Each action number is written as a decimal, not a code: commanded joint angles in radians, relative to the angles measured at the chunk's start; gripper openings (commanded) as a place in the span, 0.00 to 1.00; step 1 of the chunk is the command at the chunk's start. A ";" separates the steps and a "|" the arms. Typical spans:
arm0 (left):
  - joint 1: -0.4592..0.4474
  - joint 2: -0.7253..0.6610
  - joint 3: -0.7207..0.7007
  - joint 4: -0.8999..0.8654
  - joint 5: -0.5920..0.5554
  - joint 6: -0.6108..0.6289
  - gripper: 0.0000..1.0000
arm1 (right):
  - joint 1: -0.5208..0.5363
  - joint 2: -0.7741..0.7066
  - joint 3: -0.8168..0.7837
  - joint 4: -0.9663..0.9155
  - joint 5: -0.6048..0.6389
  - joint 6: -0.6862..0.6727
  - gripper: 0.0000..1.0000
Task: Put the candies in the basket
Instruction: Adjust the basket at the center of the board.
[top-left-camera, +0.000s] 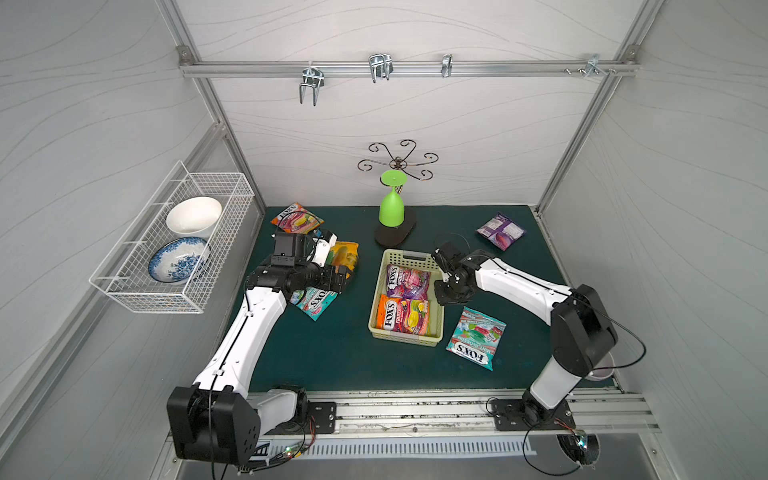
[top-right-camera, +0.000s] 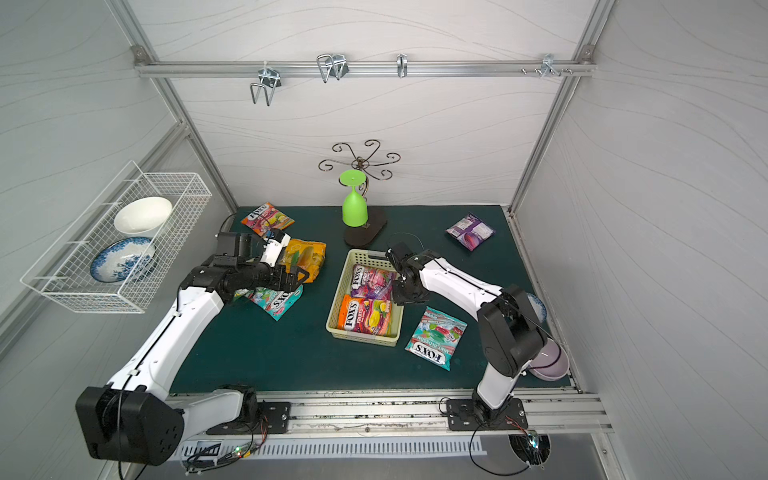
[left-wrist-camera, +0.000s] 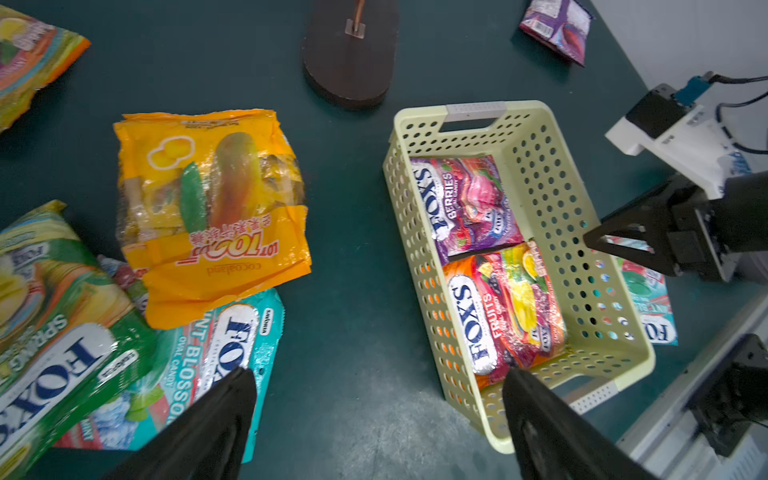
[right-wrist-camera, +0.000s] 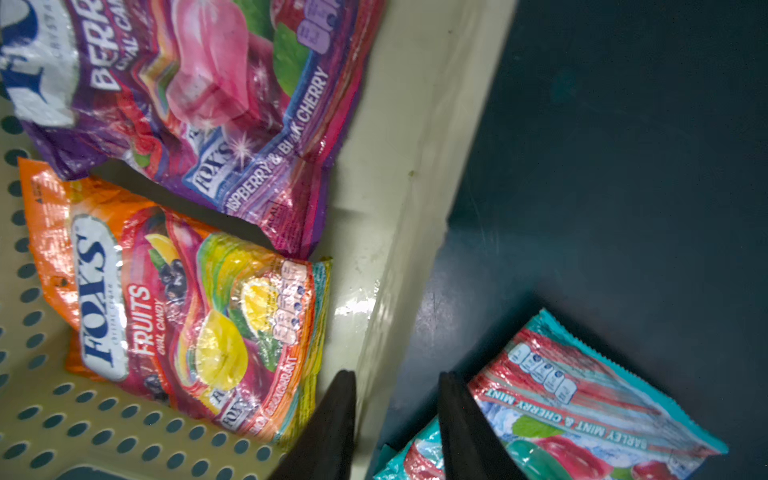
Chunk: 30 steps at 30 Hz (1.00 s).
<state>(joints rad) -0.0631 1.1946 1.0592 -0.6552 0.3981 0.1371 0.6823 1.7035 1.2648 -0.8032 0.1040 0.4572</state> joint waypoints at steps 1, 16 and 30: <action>0.021 0.010 0.006 0.054 -0.088 -0.026 0.98 | 0.001 0.015 0.027 0.007 0.031 -0.033 0.21; 0.103 0.052 -0.032 0.099 -0.228 -0.083 0.98 | -0.028 0.048 0.076 0.003 0.039 -0.062 0.04; 0.140 0.165 -0.018 0.113 -0.413 -0.081 0.92 | -0.066 -0.045 -0.023 0.083 -0.025 0.084 0.00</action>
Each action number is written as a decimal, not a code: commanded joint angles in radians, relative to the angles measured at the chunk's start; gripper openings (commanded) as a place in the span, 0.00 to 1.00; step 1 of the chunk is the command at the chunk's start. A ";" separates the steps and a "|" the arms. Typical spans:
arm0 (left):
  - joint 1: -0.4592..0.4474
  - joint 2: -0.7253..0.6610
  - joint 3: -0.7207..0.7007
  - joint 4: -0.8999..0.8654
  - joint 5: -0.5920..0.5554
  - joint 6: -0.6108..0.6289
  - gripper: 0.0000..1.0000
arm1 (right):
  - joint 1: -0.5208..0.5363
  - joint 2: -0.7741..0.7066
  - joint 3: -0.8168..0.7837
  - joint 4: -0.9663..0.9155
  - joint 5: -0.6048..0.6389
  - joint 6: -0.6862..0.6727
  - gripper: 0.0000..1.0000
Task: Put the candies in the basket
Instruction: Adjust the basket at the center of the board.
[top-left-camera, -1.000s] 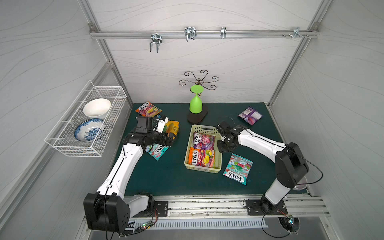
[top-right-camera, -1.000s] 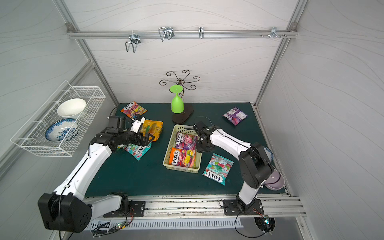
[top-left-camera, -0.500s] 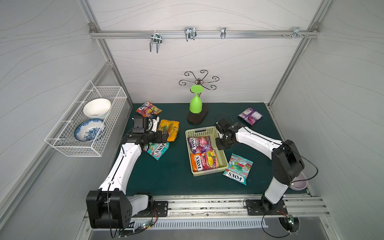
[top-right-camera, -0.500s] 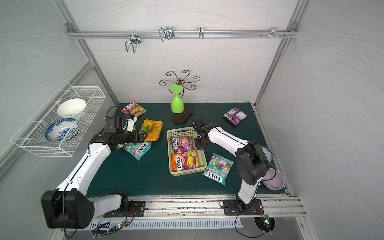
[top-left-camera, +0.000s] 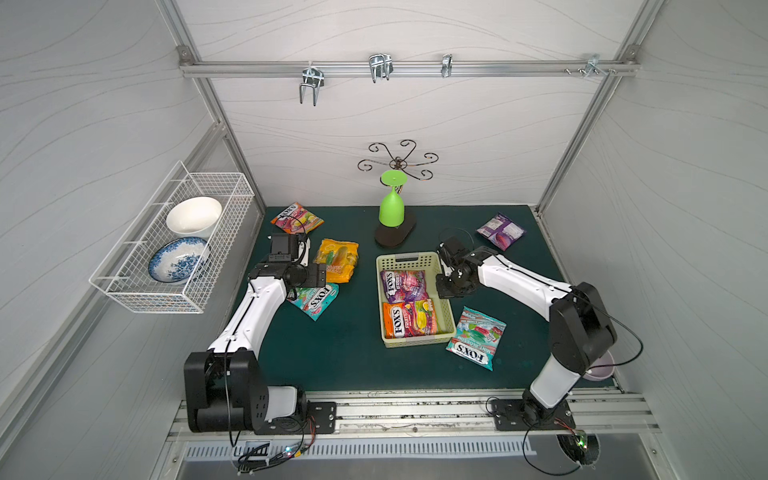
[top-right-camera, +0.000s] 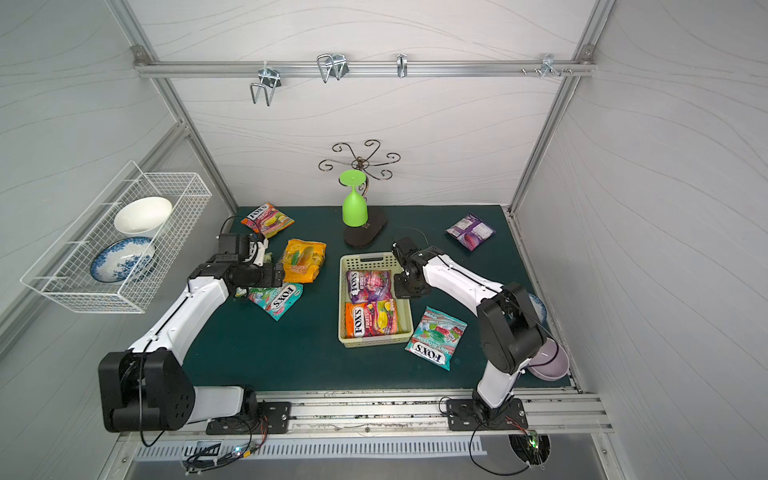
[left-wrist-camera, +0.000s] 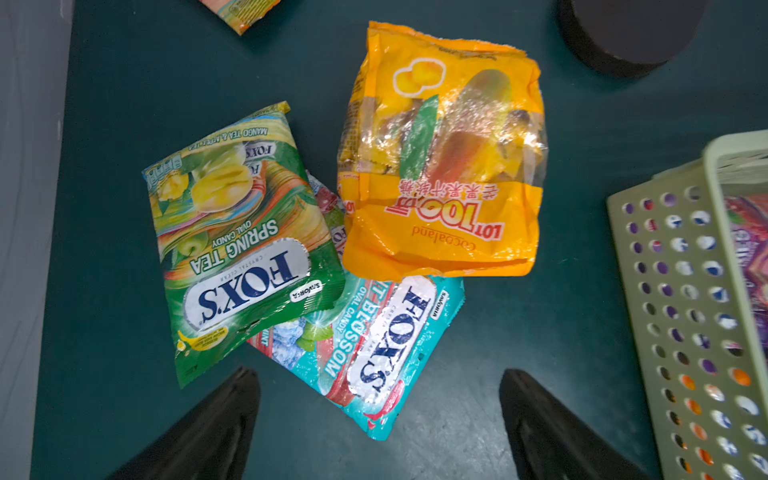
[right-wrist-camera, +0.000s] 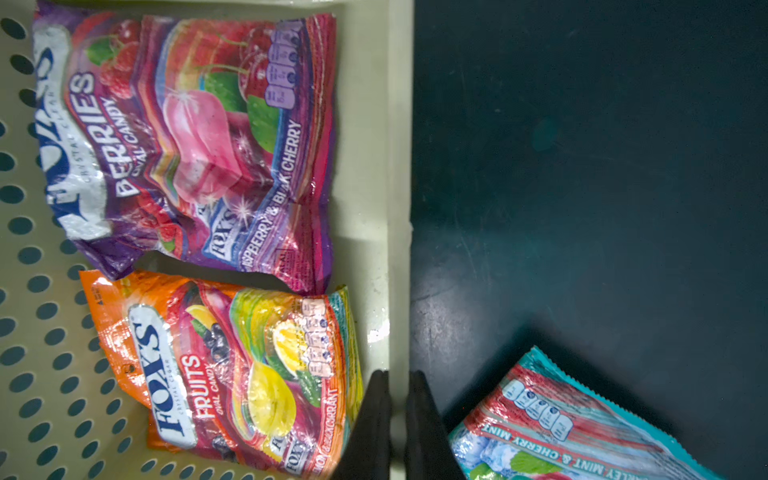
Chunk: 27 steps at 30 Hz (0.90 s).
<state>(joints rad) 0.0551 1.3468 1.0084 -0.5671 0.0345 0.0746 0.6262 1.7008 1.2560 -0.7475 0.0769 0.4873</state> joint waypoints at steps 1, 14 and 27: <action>0.031 0.017 0.034 0.020 -0.048 -0.033 0.91 | -0.011 -0.049 -0.021 0.035 -0.007 0.063 0.00; 0.057 0.084 -0.010 0.065 -0.059 -0.090 0.86 | -0.020 -0.134 -0.023 0.028 -0.051 0.038 0.36; 0.124 0.046 -0.133 0.165 -0.019 -0.236 0.76 | -0.194 -0.421 -0.102 0.004 -0.043 -0.070 0.59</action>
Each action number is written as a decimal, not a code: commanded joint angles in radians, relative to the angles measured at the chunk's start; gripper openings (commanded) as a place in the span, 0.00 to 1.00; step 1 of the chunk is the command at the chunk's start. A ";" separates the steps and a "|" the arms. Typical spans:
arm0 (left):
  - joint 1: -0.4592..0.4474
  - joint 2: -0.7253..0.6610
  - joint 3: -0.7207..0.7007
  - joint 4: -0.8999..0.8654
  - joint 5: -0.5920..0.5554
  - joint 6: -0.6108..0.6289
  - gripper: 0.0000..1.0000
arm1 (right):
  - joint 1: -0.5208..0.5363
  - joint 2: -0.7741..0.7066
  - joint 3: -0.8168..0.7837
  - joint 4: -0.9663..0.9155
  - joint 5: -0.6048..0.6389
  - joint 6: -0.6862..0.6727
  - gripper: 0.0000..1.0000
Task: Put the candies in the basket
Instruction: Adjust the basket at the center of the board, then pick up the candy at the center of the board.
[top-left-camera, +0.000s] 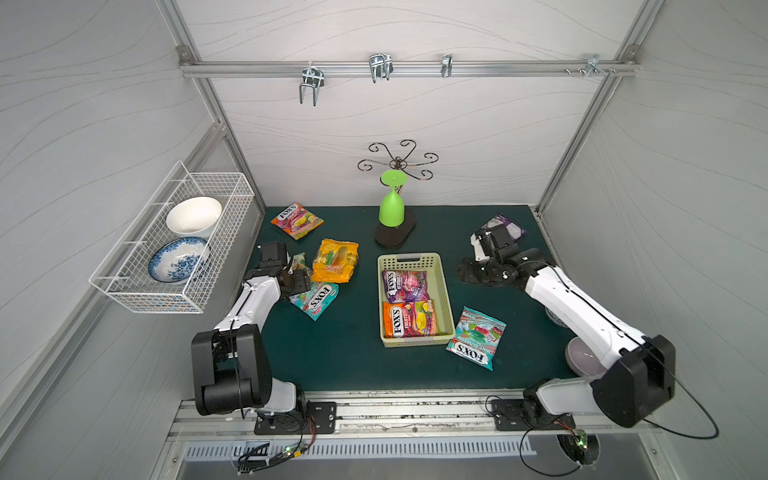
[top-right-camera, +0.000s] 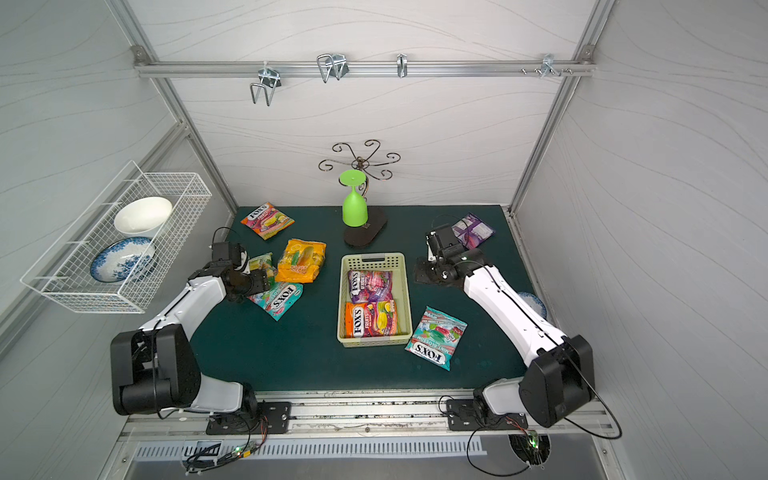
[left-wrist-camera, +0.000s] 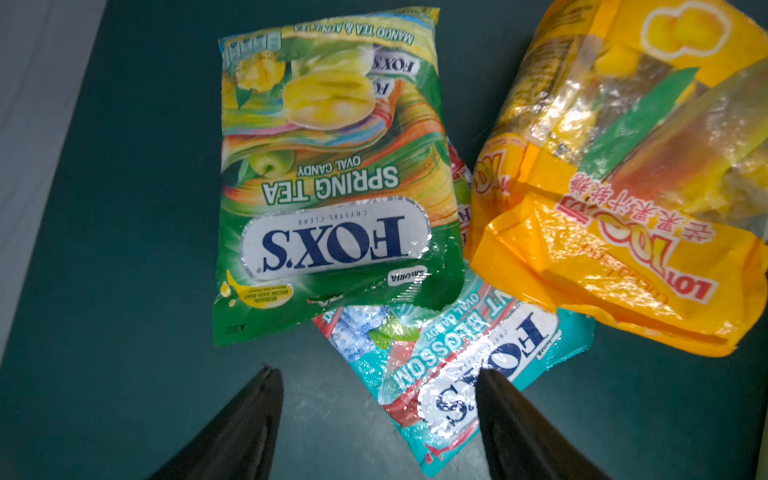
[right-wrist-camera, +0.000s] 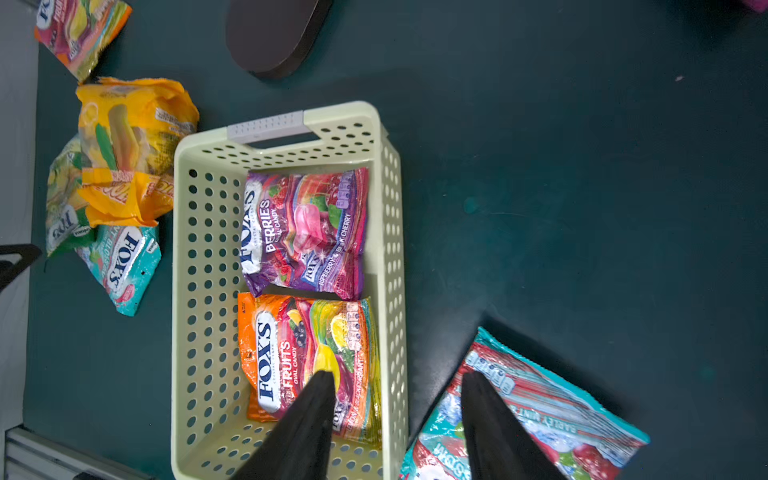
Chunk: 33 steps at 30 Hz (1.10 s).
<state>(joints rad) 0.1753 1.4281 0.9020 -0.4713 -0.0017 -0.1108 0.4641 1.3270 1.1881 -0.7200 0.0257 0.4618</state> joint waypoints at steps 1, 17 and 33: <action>0.003 -0.045 -0.048 0.092 0.019 -0.063 0.76 | -0.044 -0.072 -0.046 -0.014 0.007 -0.060 0.62; -0.012 -0.120 -0.064 0.126 -0.077 0.655 0.82 | -0.129 -0.280 -0.142 0.051 0.037 -0.180 0.99; 0.034 0.076 0.006 0.109 -0.024 1.063 0.70 | -0.136 -0.301 -0.156 0.045 0.056 -0.198 0.99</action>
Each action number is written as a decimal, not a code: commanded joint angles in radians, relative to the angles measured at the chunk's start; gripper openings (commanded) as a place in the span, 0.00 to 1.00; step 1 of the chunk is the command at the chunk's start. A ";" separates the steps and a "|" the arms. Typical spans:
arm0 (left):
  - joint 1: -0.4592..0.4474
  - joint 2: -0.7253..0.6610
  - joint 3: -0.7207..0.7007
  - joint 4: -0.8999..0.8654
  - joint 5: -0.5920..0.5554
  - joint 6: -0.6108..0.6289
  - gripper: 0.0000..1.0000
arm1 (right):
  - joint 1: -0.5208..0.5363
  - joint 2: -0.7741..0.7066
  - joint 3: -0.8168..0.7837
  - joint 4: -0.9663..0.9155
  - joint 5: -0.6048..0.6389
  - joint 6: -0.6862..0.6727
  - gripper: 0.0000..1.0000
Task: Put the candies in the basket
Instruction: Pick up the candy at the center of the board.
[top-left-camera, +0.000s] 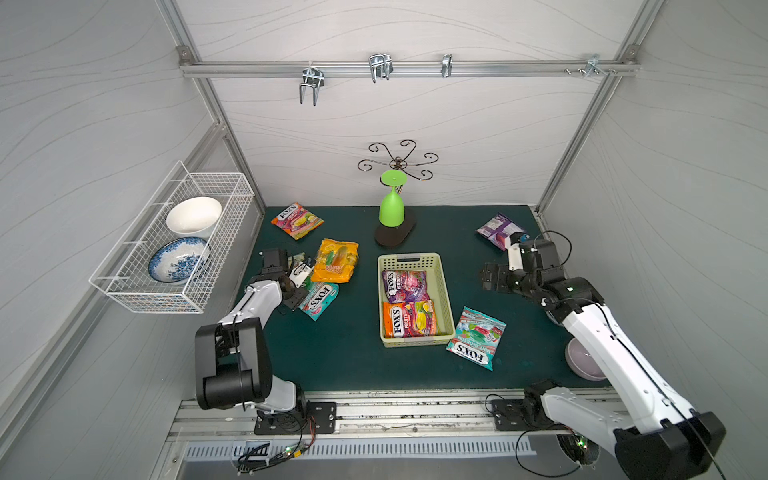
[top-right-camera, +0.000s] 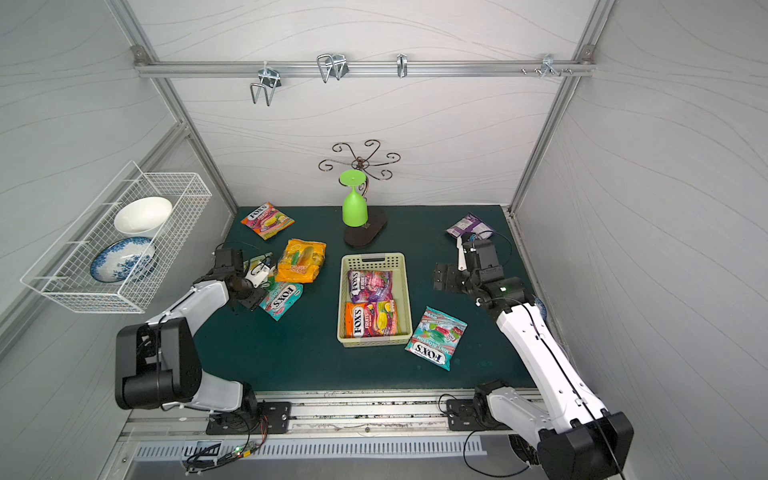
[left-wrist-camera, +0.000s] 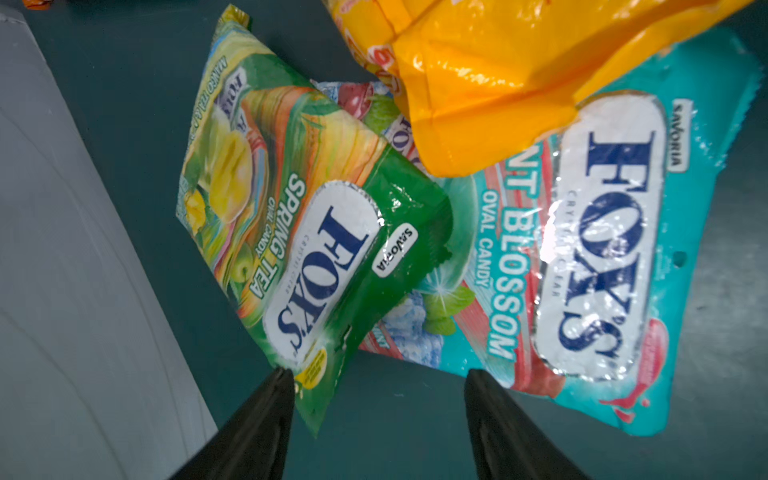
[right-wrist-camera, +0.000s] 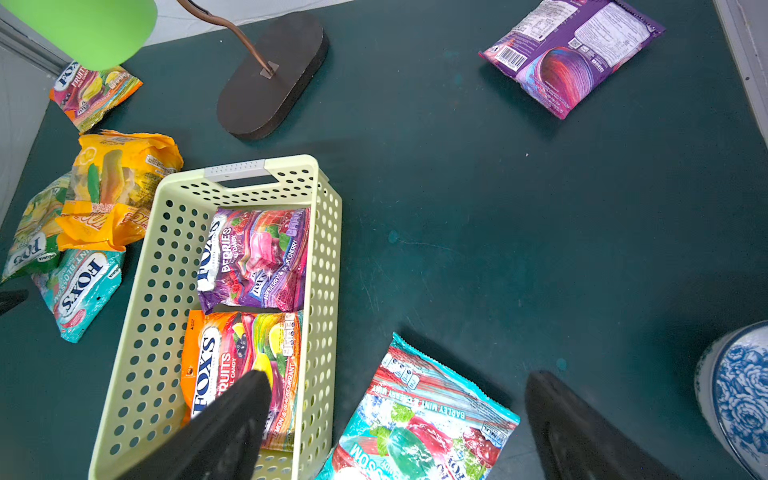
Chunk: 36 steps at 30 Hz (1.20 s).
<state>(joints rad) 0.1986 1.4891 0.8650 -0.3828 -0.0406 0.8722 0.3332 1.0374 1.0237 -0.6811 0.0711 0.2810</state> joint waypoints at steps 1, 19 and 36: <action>0.011 0.017 0.037 0.036 0.014 0.094 0.70 | -0.005 -0.012 0.006 0.007 0.011 -0.017 0.99; 0.053 0.167 0.112 0.135 -0.004 0.197 0.31 | -0.012 -0.003 0.021 -0.003 0.019 -0.013 0.99; 0.059 -0.033 0.229 0.021 0.076 0.042 0.00 | -0.014 -0.017 0.033 -0.003 -0.011 -0.006 0.99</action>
<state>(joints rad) 0.2501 1.5017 1.0176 -0.3450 -0.0101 0.9733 0.3256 1.0378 1.0267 -0.6815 0.0700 0.2794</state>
